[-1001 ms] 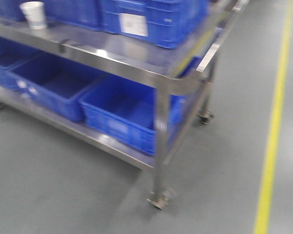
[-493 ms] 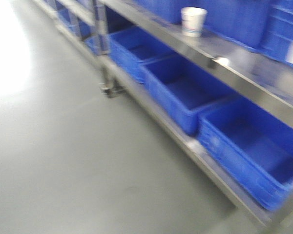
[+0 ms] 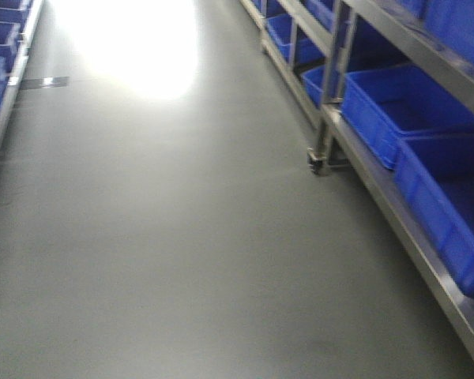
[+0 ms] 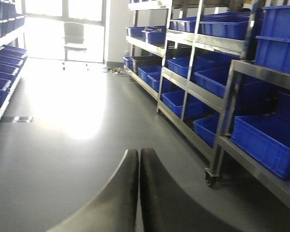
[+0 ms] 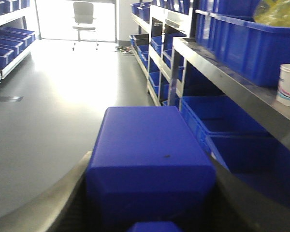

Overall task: Pour parts from conveyor to right shelf
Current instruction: 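Drive down the aisle between the blue-bin shelves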

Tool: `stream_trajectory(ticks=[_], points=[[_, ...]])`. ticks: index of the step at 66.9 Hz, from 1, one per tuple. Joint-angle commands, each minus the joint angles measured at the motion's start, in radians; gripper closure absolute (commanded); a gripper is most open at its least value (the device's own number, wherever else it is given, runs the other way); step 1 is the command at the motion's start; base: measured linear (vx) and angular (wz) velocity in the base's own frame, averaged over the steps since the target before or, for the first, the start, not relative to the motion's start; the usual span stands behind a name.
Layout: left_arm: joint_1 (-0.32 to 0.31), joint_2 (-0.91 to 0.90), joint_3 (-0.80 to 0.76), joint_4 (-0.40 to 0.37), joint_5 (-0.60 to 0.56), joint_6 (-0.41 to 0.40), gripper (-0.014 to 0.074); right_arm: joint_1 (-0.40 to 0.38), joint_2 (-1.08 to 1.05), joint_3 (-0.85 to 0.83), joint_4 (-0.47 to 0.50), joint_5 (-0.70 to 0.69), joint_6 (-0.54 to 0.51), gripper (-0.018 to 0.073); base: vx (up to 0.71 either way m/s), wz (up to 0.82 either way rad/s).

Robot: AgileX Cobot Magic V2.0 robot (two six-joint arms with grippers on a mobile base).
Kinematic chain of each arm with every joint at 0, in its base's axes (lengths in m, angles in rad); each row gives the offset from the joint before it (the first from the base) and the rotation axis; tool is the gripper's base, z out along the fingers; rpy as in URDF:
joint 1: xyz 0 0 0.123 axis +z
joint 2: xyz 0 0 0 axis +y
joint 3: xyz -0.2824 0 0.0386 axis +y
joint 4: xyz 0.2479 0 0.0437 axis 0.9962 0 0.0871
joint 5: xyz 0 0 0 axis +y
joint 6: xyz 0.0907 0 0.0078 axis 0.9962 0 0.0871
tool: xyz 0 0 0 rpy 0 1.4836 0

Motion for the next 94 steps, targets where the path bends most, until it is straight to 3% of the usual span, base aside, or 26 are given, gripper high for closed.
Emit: stream_trajectory(ticks=[1,29,94], points=[[-0.005,-0.008,0.022,-0.009,-0.074,-0.004,0.0603,0.001,0.013,-0.027,-0.003,-0.083,-0.006,0.0564,0.17,0.62],[-0.005,-0.008,0.022,-0.009,-0.074,-0.004,0.0603,0.001,0.013,-0.027,-0.003,-0.083,-0.006,0.0564,0.22,0.38],[-0.005,-0.008,0.022,-0.009,-0.074,-0.004,0.0603,0.001,0.013,-0.027,-0.003,-0.083,-0.006,0.0564,0.48,-0.02]])
